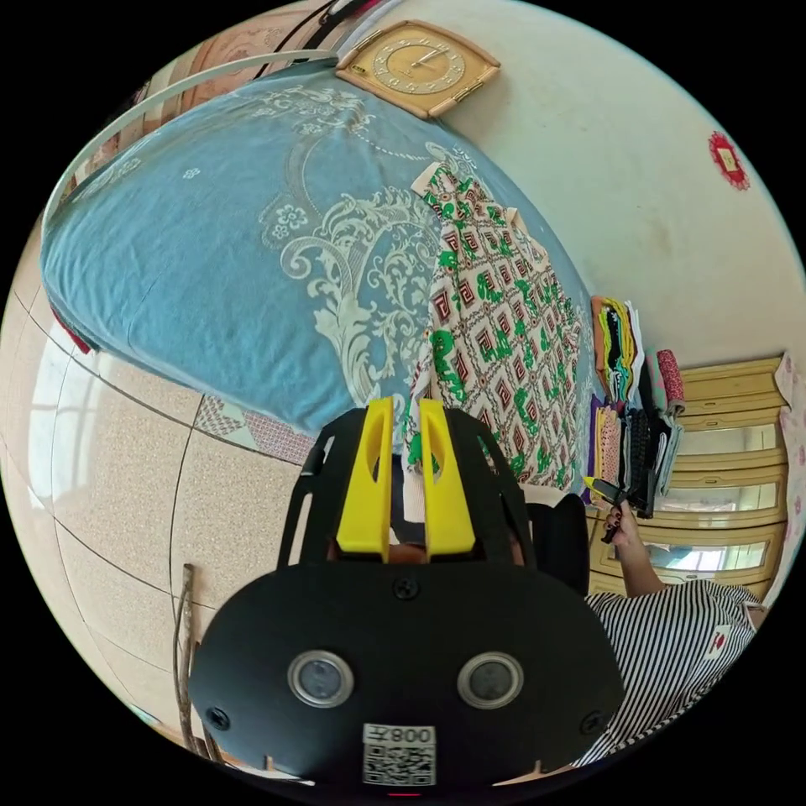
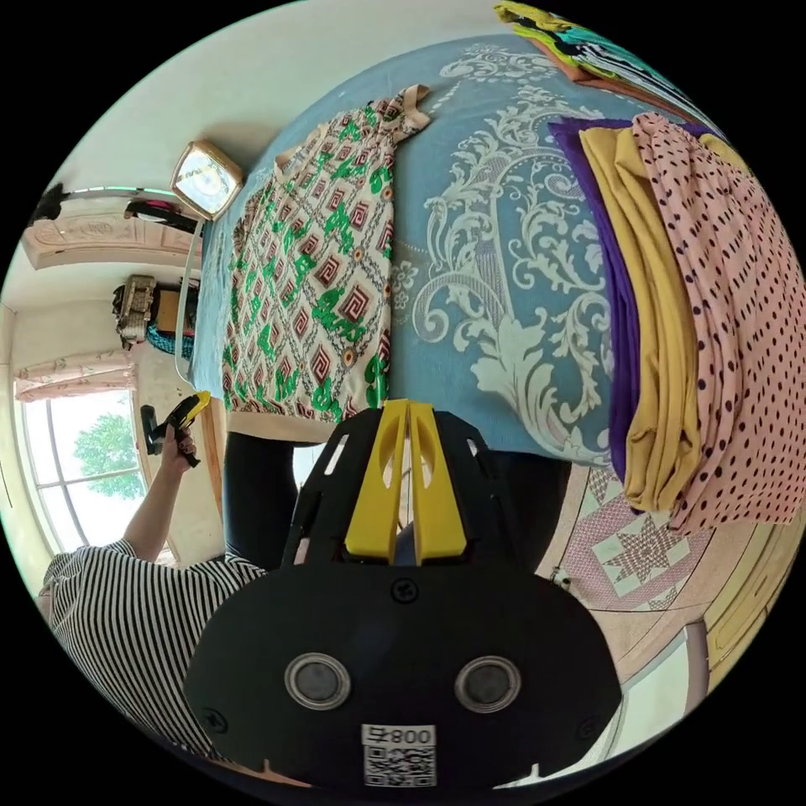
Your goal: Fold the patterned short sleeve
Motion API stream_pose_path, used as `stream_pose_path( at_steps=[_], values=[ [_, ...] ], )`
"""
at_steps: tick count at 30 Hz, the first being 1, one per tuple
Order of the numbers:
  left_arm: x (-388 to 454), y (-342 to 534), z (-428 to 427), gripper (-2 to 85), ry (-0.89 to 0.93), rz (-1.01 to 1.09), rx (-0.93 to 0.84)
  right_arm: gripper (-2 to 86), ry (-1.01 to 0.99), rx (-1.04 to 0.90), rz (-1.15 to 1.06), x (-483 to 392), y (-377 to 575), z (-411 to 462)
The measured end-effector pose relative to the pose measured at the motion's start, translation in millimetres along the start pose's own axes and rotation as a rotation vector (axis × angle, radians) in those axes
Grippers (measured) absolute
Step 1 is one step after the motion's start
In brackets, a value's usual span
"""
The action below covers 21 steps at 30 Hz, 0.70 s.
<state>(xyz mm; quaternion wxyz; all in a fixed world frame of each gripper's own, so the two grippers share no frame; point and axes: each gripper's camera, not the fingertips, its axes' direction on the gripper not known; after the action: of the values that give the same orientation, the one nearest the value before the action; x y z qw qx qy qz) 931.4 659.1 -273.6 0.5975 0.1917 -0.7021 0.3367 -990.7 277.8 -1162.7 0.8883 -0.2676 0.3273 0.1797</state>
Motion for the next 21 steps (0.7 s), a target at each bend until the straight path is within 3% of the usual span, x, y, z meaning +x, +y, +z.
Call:
stream_pose_path(
  at_steps=[4,11,21],
  values=[
    [19,-59,10,6.7,-0.015,0.021,0.018,0.9,0.033,0.109,-0.059,-25,-72,-27],
    [70,-189,35,7.2,-0.115,0.082,0.062,4.3,0.268,0.174,-0.167,-81,-238,-35],
    [103,-285,63,4.1,-0.300,0.092,0.076,2.7,0.394,0.162,-0.198,-113,-320,17]
  ],
)
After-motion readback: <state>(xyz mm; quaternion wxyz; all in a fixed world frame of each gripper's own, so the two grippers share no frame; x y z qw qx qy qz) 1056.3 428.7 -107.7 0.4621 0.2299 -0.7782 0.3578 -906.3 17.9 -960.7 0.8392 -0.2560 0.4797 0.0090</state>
